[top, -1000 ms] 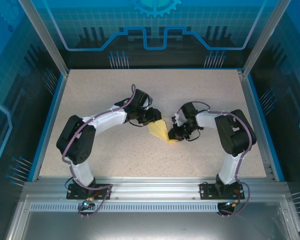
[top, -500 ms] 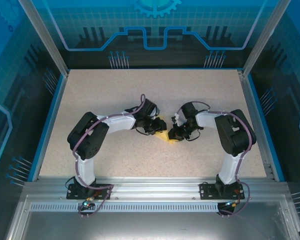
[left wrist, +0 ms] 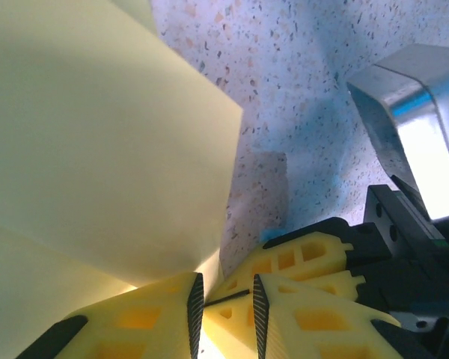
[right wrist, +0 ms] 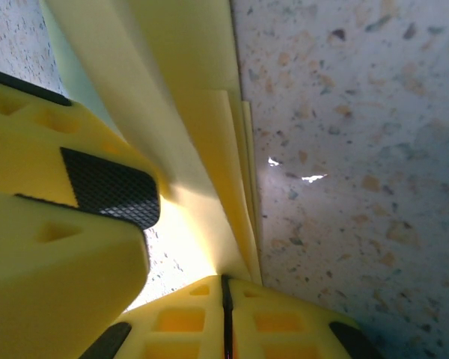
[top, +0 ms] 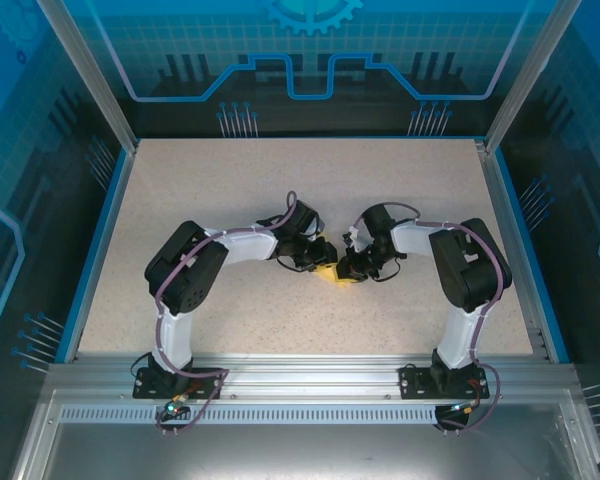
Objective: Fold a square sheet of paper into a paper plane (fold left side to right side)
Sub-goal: Fourth fold the wing at the center of the table.
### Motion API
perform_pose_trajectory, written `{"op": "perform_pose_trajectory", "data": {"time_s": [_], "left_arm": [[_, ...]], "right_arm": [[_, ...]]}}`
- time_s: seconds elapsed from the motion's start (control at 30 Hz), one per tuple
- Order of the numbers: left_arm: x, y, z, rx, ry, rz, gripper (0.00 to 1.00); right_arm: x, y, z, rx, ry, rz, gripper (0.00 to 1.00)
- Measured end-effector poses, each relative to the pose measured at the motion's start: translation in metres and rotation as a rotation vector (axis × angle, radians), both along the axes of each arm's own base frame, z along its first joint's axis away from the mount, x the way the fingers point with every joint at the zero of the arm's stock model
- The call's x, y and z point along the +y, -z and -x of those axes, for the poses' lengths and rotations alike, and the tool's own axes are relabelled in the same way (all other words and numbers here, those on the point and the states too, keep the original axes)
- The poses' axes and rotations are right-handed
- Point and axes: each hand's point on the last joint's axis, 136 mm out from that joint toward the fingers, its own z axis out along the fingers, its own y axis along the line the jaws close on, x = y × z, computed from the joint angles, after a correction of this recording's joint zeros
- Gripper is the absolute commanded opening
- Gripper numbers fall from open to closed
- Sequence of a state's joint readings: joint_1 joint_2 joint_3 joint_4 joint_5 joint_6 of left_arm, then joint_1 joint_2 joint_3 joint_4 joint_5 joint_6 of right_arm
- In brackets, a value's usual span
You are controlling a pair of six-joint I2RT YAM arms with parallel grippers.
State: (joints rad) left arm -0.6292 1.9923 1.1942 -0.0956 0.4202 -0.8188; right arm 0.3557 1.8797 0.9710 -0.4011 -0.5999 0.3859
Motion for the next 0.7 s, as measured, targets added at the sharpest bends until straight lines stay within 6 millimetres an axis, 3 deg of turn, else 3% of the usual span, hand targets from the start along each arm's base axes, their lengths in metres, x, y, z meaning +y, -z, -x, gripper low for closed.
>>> {"op": "perform_pose_trajectory", "data": {"time_s": [0.3, 0.53, 0.7], "left_arm": [[0.002, 0.016, -0.006, 0.027, -0.018, -0.051, 0.28], [0.005, 0.016, -0.009, 0.036, -0.018, -0.052, 0.28], [0.02, 0.015, -0.022, 0.037, -0.033, -0.061, 0.28]], "right_arm": [[0.0, 0.0, 0.0, 0.005, 0.0, 0.005, 0.09], [0.0, 0.001, 0.001, 0.007, -0.002, 0.009, 0.09], [0.0, 0.001, 0.001, 0.008, -0.002, 0.009, 0.09]]}}
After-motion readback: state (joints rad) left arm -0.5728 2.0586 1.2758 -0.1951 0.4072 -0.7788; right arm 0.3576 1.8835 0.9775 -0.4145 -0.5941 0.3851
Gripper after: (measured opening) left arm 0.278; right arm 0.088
